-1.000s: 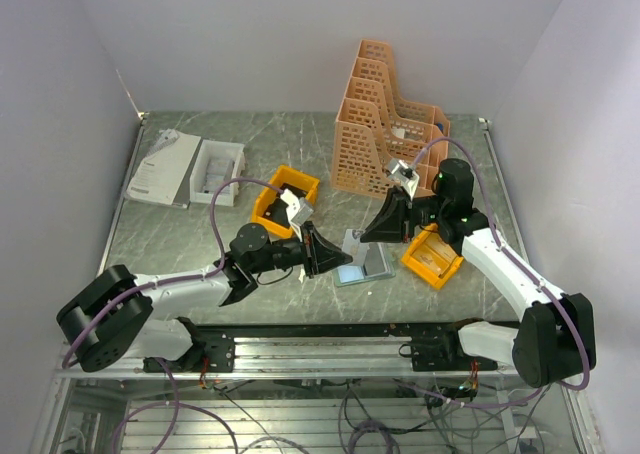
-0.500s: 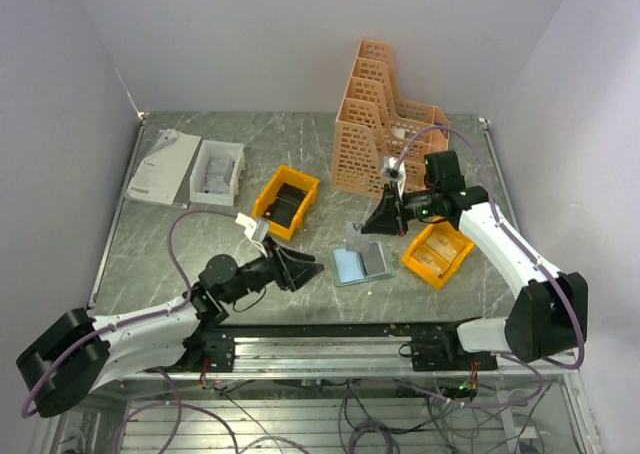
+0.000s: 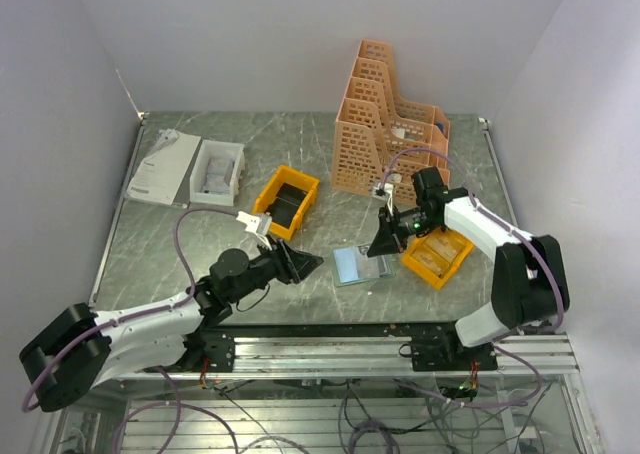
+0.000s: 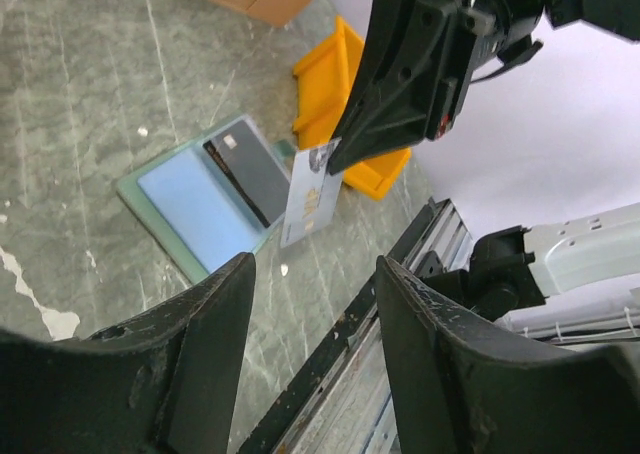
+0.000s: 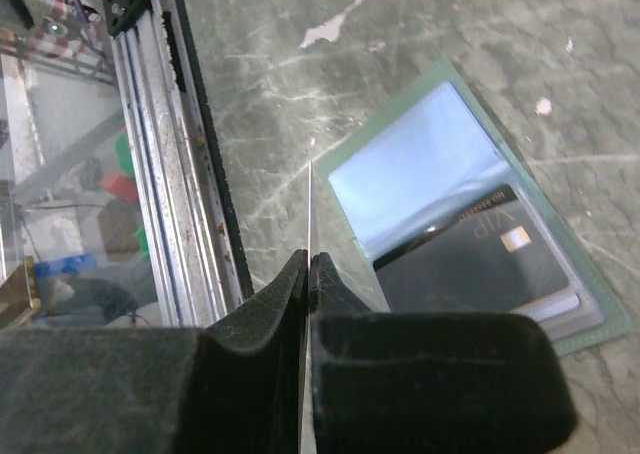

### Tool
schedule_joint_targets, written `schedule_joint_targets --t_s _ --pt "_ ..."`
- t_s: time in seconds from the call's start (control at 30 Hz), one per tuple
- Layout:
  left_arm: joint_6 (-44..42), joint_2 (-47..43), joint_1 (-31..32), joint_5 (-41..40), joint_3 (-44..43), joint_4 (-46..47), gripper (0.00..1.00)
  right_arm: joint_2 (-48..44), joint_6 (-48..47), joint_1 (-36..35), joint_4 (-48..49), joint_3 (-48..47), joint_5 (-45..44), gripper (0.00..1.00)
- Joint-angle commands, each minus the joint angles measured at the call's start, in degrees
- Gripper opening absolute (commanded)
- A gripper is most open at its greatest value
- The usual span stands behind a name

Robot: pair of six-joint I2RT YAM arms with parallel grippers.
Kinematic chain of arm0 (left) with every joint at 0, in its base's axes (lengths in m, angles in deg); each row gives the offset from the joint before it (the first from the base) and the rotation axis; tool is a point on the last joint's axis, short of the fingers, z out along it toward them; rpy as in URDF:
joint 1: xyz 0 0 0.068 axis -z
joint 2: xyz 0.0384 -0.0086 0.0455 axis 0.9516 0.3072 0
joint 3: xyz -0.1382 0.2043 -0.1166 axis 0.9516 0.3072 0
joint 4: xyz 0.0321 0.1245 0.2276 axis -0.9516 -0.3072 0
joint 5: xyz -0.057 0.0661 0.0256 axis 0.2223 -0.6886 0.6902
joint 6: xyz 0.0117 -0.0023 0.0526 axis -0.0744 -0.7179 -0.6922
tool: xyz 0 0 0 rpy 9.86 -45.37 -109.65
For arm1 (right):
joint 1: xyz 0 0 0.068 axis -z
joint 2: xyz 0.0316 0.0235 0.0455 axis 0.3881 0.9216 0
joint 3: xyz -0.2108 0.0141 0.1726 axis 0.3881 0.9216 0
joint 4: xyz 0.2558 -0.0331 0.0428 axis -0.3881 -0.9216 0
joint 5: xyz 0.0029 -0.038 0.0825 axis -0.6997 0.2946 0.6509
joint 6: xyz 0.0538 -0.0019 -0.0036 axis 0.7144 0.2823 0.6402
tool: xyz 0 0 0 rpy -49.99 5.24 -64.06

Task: Put the credit cards into the card holder
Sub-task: Insert the credit card into the card holder.

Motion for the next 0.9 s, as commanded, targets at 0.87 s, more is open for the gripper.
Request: schedule_joint_targets --t_s 0.87 --pt "3.6 16.1 6.5 -13.3 -2.9 5.1 0.60 12.4 13.7 4.7 4.7 -5.1 -6.5 0.00"
